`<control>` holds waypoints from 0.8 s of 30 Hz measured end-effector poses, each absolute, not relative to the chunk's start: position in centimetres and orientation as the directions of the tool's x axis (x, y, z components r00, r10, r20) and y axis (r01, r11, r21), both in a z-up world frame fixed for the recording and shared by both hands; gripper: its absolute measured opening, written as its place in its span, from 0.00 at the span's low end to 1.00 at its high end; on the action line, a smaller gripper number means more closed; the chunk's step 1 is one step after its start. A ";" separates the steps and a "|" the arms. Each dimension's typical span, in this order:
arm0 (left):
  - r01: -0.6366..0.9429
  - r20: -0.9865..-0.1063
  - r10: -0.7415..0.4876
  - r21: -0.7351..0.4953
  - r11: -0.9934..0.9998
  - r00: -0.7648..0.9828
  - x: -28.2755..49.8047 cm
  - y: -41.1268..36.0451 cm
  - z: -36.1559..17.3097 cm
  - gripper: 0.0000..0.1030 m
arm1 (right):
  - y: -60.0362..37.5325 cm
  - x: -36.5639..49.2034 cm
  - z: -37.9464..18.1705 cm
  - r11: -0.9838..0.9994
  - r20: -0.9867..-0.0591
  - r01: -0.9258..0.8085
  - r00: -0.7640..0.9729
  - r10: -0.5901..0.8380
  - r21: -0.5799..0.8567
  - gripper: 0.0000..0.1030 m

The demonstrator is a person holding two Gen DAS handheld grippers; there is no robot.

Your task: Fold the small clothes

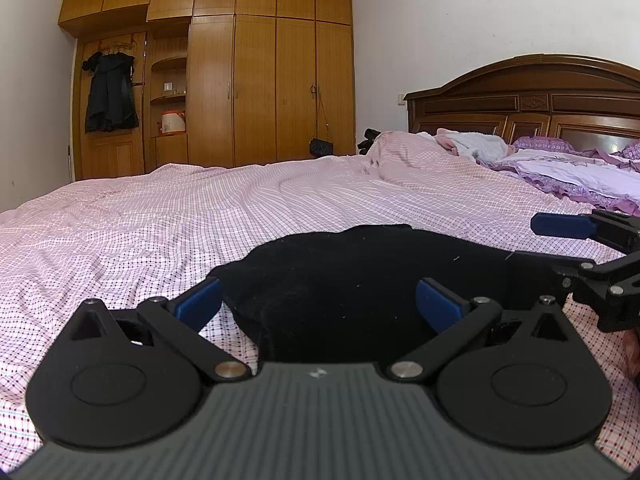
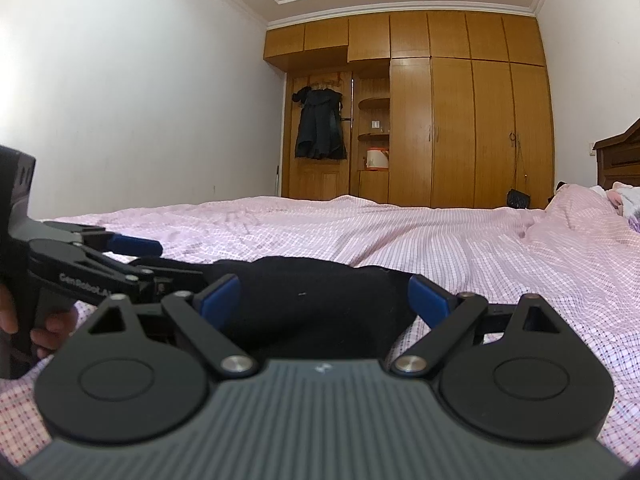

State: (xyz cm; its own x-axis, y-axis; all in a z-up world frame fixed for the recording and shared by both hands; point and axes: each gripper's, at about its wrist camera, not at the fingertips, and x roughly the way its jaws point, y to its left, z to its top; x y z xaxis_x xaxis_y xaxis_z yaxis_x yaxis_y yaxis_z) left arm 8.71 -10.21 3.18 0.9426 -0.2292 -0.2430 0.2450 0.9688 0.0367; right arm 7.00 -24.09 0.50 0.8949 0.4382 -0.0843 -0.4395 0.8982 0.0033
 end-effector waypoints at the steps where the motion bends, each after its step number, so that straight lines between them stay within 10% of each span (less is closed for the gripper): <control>1: 0.244 -0.243 -0.229 0.037 0.969 0.943 8.7 -10.2 3.2 1.00 | -24.0 7.0 0.5 0.898 -0.085 -0.440 0.895 0.438 0.001 0.90; 24: 0.241 -0.246 -0.226 0.034 0.970 0.943 8.9 -10.1 2.8 1.00 | -23.8 7.0 0.5 0.895 -0.102 -0.445 0.892 0.440 -0.027 0.90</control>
